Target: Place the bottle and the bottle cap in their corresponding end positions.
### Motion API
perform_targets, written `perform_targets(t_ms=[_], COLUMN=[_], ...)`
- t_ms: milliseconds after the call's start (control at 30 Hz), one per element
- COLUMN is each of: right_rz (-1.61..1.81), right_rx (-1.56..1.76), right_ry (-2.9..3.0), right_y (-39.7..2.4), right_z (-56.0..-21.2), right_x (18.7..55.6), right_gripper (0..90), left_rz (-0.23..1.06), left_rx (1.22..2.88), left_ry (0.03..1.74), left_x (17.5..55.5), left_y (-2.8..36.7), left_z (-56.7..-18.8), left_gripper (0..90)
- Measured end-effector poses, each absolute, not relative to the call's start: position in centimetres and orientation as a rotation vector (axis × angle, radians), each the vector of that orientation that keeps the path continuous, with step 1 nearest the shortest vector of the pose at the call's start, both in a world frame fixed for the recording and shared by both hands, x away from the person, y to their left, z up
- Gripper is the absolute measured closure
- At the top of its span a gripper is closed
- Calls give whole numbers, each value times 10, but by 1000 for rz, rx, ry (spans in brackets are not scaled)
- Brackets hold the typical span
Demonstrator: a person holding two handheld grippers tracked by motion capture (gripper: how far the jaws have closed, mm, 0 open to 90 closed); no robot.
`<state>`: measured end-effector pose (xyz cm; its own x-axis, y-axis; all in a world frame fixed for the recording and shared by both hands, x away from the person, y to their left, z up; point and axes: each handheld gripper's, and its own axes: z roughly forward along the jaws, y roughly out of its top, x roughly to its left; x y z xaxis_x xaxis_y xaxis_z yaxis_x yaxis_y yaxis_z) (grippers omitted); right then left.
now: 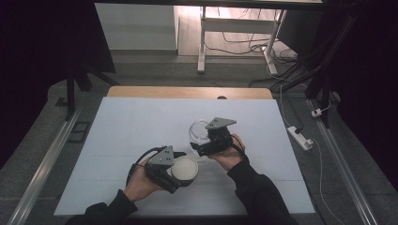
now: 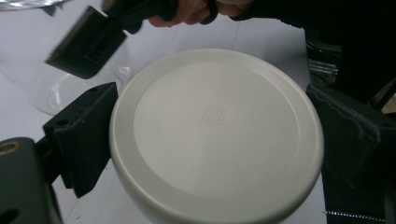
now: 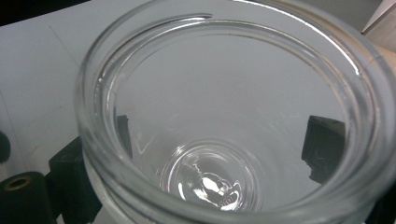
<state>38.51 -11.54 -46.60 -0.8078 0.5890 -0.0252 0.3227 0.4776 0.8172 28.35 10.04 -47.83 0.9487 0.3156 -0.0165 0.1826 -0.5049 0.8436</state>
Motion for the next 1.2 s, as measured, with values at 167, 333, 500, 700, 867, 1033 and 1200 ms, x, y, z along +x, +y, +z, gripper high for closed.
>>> perform_targets(t_ms=[167,333,500,700,867,1033,1200], right_rz=[1235,1227,1225,1214,1209,1203,1190], right_rx=[772,776,783,785,790,794,796], right_ry=[2427,2424,2421,2419,2421,2423,2421], right_y=[-110,-104,-101,-96,-92,-90,-87], right_z=[-469,-474,-477,-482,-486,-491,-496], right_x=[392,399,404,410,414,418,423], right_gripper=[65,65,65,65,65,64,64], left_rz=[177,184,174,178,176,172,171], left_rx=[2137,2163,2176,2199,2213,2234,2255], left_ry=[343,333,334,332,339,336,335], left_x=[286,289,293,298,301,305,308], left_y=[96,92,87,81,78,76,74], left_z=[-487,-495,-506,-517,-523,-527,-532], left_gripper=[82,82,82,82,82,82,81])
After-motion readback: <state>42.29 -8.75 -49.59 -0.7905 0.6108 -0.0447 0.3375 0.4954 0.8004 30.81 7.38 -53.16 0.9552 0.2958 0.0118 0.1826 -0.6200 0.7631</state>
